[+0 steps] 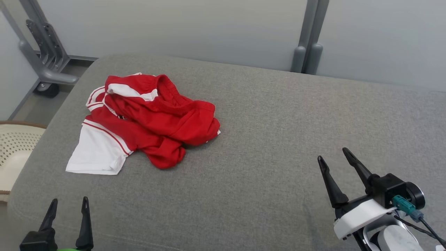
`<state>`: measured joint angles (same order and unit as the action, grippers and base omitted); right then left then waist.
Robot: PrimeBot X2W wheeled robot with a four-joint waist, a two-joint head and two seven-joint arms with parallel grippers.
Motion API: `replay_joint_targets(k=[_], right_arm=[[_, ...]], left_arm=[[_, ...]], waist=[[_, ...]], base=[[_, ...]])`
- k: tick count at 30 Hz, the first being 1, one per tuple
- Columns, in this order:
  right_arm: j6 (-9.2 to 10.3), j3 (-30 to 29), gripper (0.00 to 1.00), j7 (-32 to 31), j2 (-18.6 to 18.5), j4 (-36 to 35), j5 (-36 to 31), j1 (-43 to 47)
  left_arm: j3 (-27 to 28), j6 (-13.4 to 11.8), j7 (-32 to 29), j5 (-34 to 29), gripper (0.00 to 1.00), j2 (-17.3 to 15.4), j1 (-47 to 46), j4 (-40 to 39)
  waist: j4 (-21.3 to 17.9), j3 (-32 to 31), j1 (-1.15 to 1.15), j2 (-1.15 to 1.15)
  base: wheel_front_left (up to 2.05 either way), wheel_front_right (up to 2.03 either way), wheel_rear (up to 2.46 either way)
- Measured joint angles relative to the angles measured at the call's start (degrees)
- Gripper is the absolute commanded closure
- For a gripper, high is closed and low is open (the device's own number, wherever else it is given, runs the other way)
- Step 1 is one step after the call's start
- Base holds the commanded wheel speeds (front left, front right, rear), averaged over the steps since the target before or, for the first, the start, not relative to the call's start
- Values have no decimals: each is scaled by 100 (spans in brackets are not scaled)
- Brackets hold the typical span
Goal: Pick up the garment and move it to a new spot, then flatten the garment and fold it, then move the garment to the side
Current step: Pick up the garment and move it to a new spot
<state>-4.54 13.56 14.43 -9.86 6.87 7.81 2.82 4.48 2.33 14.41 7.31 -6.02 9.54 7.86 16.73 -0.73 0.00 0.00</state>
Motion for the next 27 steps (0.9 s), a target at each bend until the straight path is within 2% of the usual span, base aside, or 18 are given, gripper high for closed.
replay_joint_targets(k=[7,13,17,21,27], right_arm=[[-25,42,0,0,73,3,-83,1],[-48,43,0,0,64,-41,-135,-8],[-85,79,0,0,55,-127,-180,-136],[-100,127,0,1,45,-249,-213,-398],[-145,208,0,10,100,-364,-234,-773]], left_arm=[[179,20,0,112,0,-1,1,-7],[190,233,0,376,0,-7,-88,115],[224,330,-125,755,0,-56,-598,286],[339,380,-898,1463,0,-76,-1350,459],[497,422,-2424,2372,0,-233,-2192,703]], waist=[[153,-25,0,0],[81,149,0,0],[14,345,0,0],[-79,596,0,0],[-284,1010,0,0]], base=[[0,0,0],[0,0,0],[0,0,0],[0,0,0],[0,0,0]])
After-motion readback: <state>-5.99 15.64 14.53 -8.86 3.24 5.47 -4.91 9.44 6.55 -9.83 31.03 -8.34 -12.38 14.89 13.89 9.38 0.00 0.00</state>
